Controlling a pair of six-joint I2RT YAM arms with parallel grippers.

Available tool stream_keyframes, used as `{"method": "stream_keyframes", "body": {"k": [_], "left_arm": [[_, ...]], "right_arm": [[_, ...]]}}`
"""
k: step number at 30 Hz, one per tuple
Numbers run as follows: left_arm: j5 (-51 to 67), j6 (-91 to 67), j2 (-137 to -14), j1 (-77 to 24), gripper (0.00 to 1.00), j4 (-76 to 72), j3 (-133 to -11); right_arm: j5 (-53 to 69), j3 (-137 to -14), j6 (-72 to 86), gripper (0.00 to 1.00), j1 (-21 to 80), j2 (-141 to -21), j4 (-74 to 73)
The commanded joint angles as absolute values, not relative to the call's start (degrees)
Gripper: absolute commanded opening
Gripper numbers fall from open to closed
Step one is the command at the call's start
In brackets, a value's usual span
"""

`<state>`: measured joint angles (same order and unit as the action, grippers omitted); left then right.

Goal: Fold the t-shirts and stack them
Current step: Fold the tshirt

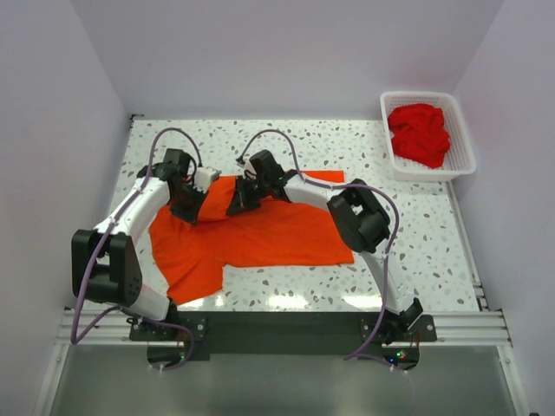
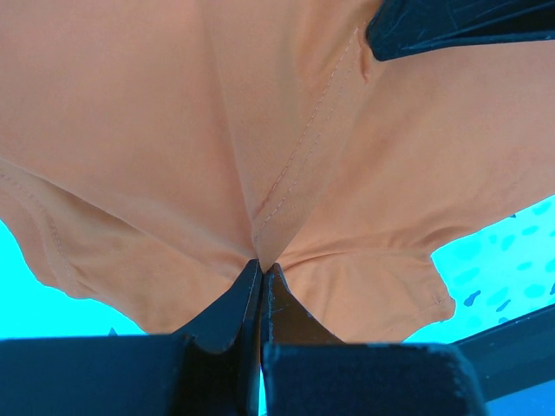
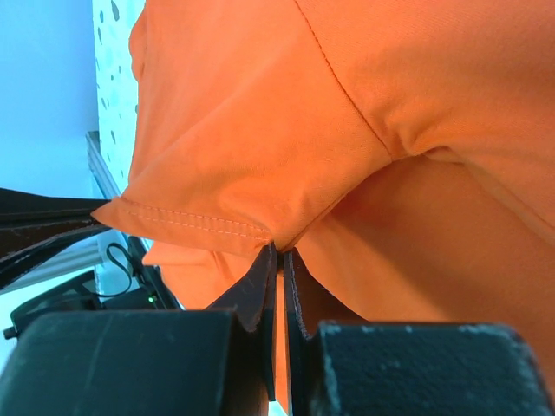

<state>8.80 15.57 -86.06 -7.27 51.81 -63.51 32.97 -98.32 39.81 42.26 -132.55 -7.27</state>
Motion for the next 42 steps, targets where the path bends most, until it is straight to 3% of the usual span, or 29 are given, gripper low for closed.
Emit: {"method": "stream_keyframes", "body": {"k": [1, 2, 4, 6, 10, 11, 15, 20, 25, 33, 42], "left_arm": [[8.62, 15.29, -87.36, -7.56, 0.0, 52.65, -63.11], [8.35, 15.55, -87.71, -7.56, 0.0, 52.65, -62.93], [7.91, 15.73, -88.94, -7.47, 0.15, 52.73, -62.58], [8.61, 16.34, -89.38, -6.68, 0.22, 52.82, -62.58], [17.81, 18.63, -89.47, -2.56, 0.36, 53.96, -65.99], [20.54, 20.37, -89.99, -0.29, 0.48, 55.01, -68.79], [24.61, 19.52, -92.27, 3.86, 0.5, 51.7, -75.4], [22.15, 15.66, -99.04, 6.15, 0.47, 45.01, -81.37], [17.58, 9.94, -107.04, 9.48, 0.34, 38.33, -84.55], [9.42, 6.51, -116.36, 11.69, 0.29, 32.88, -88.86], [4.66, 5.1, -124.8, 12.83, 0.22, 33.4, -90.7]], "right_arm": [[33.05, -98.17, 37.62, 0.0, 41.92, -129.11, -7.03], [33.13, -98.35, 37.27, 0.0, 41.92, -129.46, -7.29], [34.89, -99.22, 35.52, 0.0, 41.92, -130.34, -10.09], [34.89, -101.25, 32.97, 0.1, 41.75, -130.7, -13.17], [35.24, -99.5, 27.7, 0.5, 40.17, -127.1, -15.81], [35.07, -99.49, 26.21, 0.55, 39.64, -125.52, -16.78], [37.88, -100.89, 20.58, 0.63, 36.92, -122.97, -22.65], [37.9, -108.0, 11.63, 0.63, 30.34, -123.48, -32.67], [29.9, -113.29, 0.8, 0.52, 24.18, -125.15, -42.53], [11.81, -107.95, -7.47, 0.35, 19.08, -125.6, -43.25], [-2.36, -107.31, -12.3, 0.26, 16.35, -131.56, -41.57]]}}
